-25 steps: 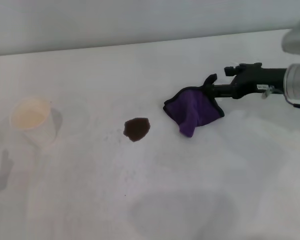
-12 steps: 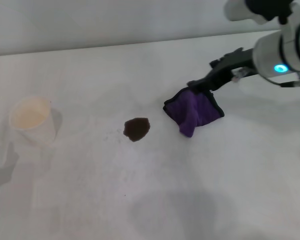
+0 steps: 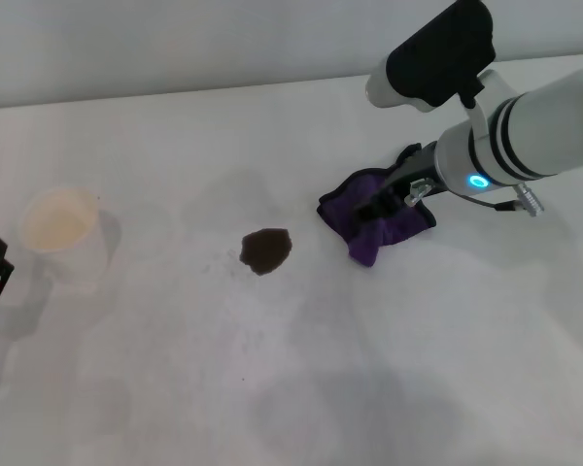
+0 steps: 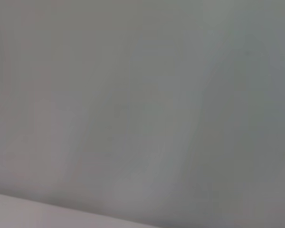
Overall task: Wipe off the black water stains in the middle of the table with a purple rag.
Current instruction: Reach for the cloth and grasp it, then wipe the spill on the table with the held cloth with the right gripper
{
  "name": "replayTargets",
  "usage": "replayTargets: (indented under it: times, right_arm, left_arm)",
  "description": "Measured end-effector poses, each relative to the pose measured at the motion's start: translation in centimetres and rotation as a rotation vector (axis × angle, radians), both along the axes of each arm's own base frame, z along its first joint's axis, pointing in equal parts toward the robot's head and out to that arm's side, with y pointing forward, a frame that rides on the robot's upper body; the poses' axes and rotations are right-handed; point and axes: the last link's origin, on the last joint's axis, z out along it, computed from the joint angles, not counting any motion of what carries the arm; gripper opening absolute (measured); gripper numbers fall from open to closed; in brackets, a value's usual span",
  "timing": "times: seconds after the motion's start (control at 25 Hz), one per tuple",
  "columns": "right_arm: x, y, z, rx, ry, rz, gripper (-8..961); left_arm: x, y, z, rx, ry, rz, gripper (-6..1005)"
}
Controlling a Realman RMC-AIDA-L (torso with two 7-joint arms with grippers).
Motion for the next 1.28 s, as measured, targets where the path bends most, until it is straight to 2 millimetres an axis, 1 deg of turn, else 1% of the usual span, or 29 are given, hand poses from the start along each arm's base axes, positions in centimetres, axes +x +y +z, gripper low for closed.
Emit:
replayTargets:
  times: [0.16, 0.44, 0.68, 0.8, 1.0, 1.2, 1.28]
  right_arm:
    - [0.9, 0.6, -0.4, 0.002, -0.013, -0.023, 845]
    - [1.8, 1.3, -1.3, -0.002, -0.023, -0.051, 844]
    - [2.0, 1.4, -1.5, -0.015, -0.026, -0.065, 751]
    - [2.0, 1.4, -1.6, -0.015, -0.027, -0.064, 497]
    - [2.1, 1.6, -1.3, -0.018, -0.037, -0.048, 282]
    - [2.1, 1.7, -1.3, -0.013, -0.037, -0.040, 208]
    - [1.7, 1.7, -1.4, -0.021, -0.031, -0.025, 179]
  left_arm:
    - [0.3, 0.6, -0.1, -0.004, 0.000, -0.011, 883]
    - [0.6, 1.1, 0.0, 0.000, -0.002, -0.022, 883]
    - [0.8, 1.5, 0.1, 0.003, 0.001, -0.030, 883]
    - [0.8, 1.6, 0.1, 0.003, 0.002, -0.032, 883]
    - [0.7, 1.6, 0.2, 0.004, 0.008, -0.031, 883]
    - [0.6, 1.6, 0.3, 0.004, 0.011, -0.030, 884]
    - [0.6, 1.6, 0.3, 0.004, 0.011, -0.030, 884]
